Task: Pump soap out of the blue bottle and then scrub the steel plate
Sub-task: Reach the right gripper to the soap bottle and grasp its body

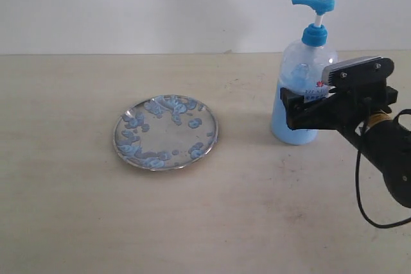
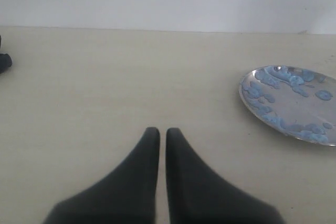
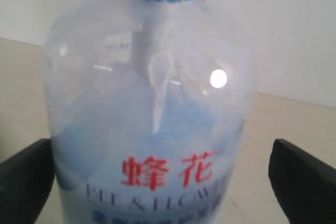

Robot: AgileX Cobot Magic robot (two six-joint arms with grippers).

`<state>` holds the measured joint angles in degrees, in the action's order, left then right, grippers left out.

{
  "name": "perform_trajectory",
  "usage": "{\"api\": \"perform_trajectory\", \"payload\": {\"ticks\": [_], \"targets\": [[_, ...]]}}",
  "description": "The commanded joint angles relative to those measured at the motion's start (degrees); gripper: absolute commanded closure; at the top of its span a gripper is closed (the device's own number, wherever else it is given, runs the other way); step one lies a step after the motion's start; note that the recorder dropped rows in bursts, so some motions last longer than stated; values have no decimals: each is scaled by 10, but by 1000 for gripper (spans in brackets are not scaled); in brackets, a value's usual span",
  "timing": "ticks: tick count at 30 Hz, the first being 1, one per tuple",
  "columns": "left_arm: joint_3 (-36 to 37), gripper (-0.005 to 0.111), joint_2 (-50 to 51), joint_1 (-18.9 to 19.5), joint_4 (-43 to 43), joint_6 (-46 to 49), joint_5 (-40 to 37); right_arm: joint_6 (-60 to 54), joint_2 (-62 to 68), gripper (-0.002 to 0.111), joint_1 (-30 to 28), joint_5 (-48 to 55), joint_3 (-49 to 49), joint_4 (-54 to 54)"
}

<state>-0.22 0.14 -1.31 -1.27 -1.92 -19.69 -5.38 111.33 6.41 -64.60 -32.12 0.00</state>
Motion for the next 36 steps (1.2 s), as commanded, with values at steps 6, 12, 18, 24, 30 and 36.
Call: {"api": "perform_trajectory", "payload": {"ticks": [6,12,18,24,30,36], "targets": [[2,103,-1,1,0,4,3,4,65,52,1,69,-87,10],[2,103,-1,1,0,4,3,8,65,108,1,108,-86,0],[2,103,-1,1,0,4,3,-3,65,108,1,106,-86,-3],[2,103,-1,1,0,4,2,-6,65,108,1,101,-86,-7],[2,103,-1,1,-107,99,4,-7,65,108,1,101,-86,-7],[2,103,-1,1,-198,112,4,-12,65,108,1,98,-86,-5]]}}
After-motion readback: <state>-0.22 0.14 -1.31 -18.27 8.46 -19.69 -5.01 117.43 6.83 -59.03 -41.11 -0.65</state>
